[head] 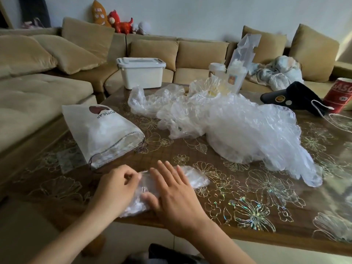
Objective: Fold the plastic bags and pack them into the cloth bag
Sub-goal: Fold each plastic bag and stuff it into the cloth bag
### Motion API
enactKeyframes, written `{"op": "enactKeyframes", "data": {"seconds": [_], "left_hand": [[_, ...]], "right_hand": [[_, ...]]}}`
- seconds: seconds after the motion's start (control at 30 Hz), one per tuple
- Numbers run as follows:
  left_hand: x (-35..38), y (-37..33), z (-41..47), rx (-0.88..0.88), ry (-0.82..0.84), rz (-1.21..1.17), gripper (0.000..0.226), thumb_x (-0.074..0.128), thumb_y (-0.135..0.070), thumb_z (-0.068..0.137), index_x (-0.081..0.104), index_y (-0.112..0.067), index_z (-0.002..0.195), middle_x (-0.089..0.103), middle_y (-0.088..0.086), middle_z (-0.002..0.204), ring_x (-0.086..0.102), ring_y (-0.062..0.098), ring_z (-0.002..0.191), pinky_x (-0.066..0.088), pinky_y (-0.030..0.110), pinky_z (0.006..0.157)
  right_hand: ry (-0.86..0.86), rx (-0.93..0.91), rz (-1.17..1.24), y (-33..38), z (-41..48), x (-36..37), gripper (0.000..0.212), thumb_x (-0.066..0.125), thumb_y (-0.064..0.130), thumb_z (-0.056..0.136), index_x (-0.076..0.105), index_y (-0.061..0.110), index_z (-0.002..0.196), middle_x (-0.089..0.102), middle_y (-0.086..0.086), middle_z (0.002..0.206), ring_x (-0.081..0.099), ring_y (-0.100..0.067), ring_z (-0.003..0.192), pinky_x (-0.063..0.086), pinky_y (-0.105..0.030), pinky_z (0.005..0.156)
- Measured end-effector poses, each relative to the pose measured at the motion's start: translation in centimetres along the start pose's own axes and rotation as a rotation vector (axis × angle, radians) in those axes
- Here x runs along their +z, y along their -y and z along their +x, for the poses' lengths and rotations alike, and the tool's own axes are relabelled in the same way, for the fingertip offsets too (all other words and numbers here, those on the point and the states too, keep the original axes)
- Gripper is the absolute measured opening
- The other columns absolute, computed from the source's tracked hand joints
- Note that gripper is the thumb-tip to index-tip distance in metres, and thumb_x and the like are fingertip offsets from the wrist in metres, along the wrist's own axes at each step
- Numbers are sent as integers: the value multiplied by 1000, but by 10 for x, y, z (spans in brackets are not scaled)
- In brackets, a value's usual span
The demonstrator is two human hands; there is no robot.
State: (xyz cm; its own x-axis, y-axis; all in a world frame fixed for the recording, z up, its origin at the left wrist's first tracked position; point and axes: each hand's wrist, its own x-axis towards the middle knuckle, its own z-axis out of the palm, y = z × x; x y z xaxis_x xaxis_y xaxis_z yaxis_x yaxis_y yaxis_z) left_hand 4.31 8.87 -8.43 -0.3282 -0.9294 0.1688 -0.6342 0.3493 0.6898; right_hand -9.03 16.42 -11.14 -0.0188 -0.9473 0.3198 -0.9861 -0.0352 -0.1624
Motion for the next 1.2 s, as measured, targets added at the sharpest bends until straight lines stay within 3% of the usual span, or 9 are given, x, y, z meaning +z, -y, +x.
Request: {"op": "enactKeyframes", "data": {"seconds": [0.1,0.2,0.3,0.37,0.43,0.63,0.87,1.07,1.2], "left_hand": [[-16,0,-5,-8,74,102,6,61,-25,88,61,-22,83,67,-6,72,60,8,56,45,23,47],[-23,-3,-9,319,-192,370,6,62,-14,89,67,-12,91,70,3,81,63,19,64,42,22,47],[-3,-11,-13,570,5,373,48,32,-39,94,68,-11,107,69,5,108,63,22,105,39,25,93],[12,-7,-16,482,243,337,101,-15,-72,78,43,-17,140,39,-4,147,28,8,139,8,17,112],[19,4,-14,356,351,378,124,-41,-75,49,9,-24,151,4,-13,156,-6,-4,138,-9,21,110],[17,20,-15,376,460,427,99,-44,-73,46,-24,-34,134,-28,-20,146,-30,-3,133,-20,24,110],[19,23,-18,389,452,457,86,-33,-69,57,-28,-31,134,-36,-18,143,-35,0,130,-24,26,107],[19,21,-20,359,462,449,89,-29,-69,58,-26,-28,137,-35,-13,146,-37,2,129,-25,25,106],[19,22,-19,322,425,362,101,-29,-79,54,-20,-26,140,-29,-10,147,-30,1,132,-25,17,102]], "right_hand": [[195,-28,48,-6,-1,-3,99,-4,73,78,29,11,147,19,-12,156,9,-24,146,-10,-37,113],[244,-50,50,-8,-1,-8,100,-4,73,74,18,13,150,7,-10,159,-2,-21,147,-15,-34,112],[275,-59,45,-11,0,-4,95,-5,71,77,13,14,152,5,-10,159,-3,-22,147,-9,-36,116],[304,-71,44,-12,-1,-2,89,-5,68,81,8,16,152,3,-8,159,-5,-20,146,-7,-36,118],[321,-80,49,-16,0,-1,90,-6,66,78,6,16,152,2,-7,159,-7,-19,146,-10,-33,117],[446,-102,46,-34,3,-15,73,16,63,94,3,20,152,-7,3,158,-15,-8,143,-18,-23,113],[456,69,46,-66,-2,-29,74,-3,65,83,8,34,150,-9,15,153,-17,-5,142,-20,-34,114],[114,472,170,-84,0,-35,48,39,43,98,42,19,140,40,-5,147,35,-21,135,25,-39,113],[254,676,355,-70,19,-45,38,66,41,82,59,9,102,63,-4,90,58,-12,73,51,-26,64]]}}
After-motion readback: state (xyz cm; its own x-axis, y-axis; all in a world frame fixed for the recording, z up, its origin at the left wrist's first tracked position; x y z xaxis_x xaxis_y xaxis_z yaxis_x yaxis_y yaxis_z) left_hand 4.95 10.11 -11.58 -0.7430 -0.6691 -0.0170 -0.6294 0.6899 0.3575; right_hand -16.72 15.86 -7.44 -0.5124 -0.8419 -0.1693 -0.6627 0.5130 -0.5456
